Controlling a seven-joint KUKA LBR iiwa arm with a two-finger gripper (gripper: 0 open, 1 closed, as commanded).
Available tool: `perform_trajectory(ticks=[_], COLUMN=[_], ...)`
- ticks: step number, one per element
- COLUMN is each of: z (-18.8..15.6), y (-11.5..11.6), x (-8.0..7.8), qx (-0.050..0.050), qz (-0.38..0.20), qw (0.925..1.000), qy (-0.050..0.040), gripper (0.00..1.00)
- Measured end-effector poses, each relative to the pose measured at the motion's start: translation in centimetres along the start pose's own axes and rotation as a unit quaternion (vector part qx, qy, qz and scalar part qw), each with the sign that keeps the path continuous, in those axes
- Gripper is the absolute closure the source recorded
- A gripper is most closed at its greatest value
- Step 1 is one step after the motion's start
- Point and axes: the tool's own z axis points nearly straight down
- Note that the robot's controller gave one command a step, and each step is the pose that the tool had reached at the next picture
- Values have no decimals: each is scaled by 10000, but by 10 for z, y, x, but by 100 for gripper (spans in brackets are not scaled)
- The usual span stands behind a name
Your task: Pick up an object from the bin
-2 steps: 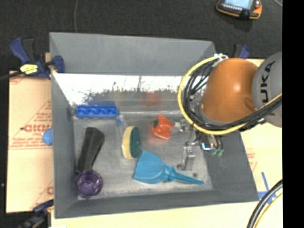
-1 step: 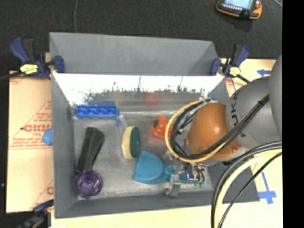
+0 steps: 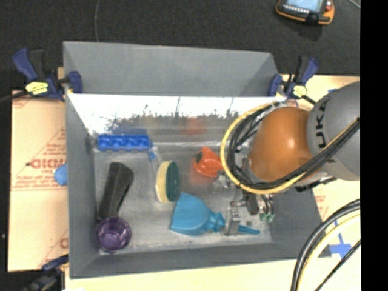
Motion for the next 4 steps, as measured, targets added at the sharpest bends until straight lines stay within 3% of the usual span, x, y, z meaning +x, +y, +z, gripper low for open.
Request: perform_trajectory(ticks=[1,2,3,4], z=[39,69,70,70], y=[27,14,19,19], x=[14,16,13,13], qx=[-11,-9,-9,-8], qz=[468,934,860,859], qw=[9989,9956,9963,9963], qy=[76,-16,46,46], gripper=[0,0,100,100])
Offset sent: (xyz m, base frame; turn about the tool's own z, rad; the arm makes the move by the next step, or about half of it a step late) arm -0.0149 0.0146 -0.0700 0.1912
